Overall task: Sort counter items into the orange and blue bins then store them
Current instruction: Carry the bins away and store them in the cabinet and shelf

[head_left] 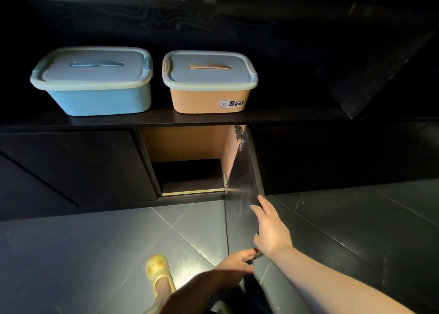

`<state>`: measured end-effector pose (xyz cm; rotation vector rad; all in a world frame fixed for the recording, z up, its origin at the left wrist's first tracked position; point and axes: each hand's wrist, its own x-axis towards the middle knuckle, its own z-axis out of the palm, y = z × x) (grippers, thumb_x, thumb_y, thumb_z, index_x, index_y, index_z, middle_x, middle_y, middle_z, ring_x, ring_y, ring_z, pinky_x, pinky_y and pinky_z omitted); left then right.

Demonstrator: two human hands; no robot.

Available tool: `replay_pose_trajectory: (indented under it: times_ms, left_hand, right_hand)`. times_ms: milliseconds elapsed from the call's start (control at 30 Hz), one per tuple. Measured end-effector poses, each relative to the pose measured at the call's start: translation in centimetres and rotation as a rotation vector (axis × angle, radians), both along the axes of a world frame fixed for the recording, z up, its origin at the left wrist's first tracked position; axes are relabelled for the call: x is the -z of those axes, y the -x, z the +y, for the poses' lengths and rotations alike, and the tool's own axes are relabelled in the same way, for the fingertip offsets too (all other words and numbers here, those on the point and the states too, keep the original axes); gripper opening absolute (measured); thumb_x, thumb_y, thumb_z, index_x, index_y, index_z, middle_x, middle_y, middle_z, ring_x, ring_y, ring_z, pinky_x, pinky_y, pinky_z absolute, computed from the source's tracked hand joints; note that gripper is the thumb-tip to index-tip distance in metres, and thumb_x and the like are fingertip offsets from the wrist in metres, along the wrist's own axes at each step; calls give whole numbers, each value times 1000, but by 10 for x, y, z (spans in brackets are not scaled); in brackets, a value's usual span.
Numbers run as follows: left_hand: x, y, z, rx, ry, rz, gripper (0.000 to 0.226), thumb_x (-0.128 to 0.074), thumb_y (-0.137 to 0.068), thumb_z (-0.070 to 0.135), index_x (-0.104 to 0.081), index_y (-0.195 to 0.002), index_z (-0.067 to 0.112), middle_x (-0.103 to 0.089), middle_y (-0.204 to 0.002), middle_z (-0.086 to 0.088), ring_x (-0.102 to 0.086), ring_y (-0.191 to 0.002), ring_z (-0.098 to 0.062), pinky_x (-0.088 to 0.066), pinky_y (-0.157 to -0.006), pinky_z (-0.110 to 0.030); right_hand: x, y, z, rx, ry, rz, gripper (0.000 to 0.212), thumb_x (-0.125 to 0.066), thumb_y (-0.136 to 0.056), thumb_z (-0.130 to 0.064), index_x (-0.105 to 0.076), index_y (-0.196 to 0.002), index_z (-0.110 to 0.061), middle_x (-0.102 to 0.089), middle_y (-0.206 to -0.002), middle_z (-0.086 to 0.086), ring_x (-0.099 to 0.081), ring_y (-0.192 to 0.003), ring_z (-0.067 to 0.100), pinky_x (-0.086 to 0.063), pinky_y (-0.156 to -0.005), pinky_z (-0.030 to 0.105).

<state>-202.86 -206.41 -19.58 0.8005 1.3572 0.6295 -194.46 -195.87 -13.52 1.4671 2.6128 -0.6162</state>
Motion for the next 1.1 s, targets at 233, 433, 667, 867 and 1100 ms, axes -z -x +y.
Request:
replay_pose_trajectory:
  times_ms: [233,433,667,867,1100]
  left_hand:
    - [-11,24,3,-63,9,211,49,-48,-95,8,-38,-142,13,-43,-145,-6,-47,-129,-18,-32,-97,-12]
    - [-14,63,-15,-191,58,254,44,-52,-90,13,-50,-134,19,-52,-136,-4,-54,-112,-8,-36,-96,-12]
    - [-24,136,-35,-418,131,342,41,-53,-88,17,-55,-126,32,-55,-130,8,-54,-116,-4,-33,-103,-12]
    - [-44,231,-61,-493,146,438,39,-51,-86,18,-56,-122,34,-56,-130,7,-57,-112,-7,-39,-102,-18]
    - [-71,352,-64,-248,-49,872,52,-46,-88,21,-44,-138,34,-37,-149,11,-35,-136,-8,-21,-112,-19]
  right_hand:
    - [-10,-43,43,92,-12,-83,71,-62,-75,-10,-39,-141,-27,-9,-158,-12,-41,-134,14,-41,-104,29]
    - [0,-3,17,105,-88,-241,64,-64,-78,-33,-35,-135,-36,-7,-156,0,-17,-144,18,-35,-108,38]
    - [3,53,26,223,86,-429,76,-52,-84,-47,-15,-146,-28,-8,-155,0,-12,-144,21,-22,-117,47]
    - [6,177,1,74,163,-374,57,-55,-82,-43,-36,-135,-32,-35,-143,-9,-33,-135,15,-19,-113,50]
    - [-3,330,-33,-30,335,3,52,-66,-84,-29,-46,-132,-30,-45,-140,-9,-46,-127,14,-29,-112,33]
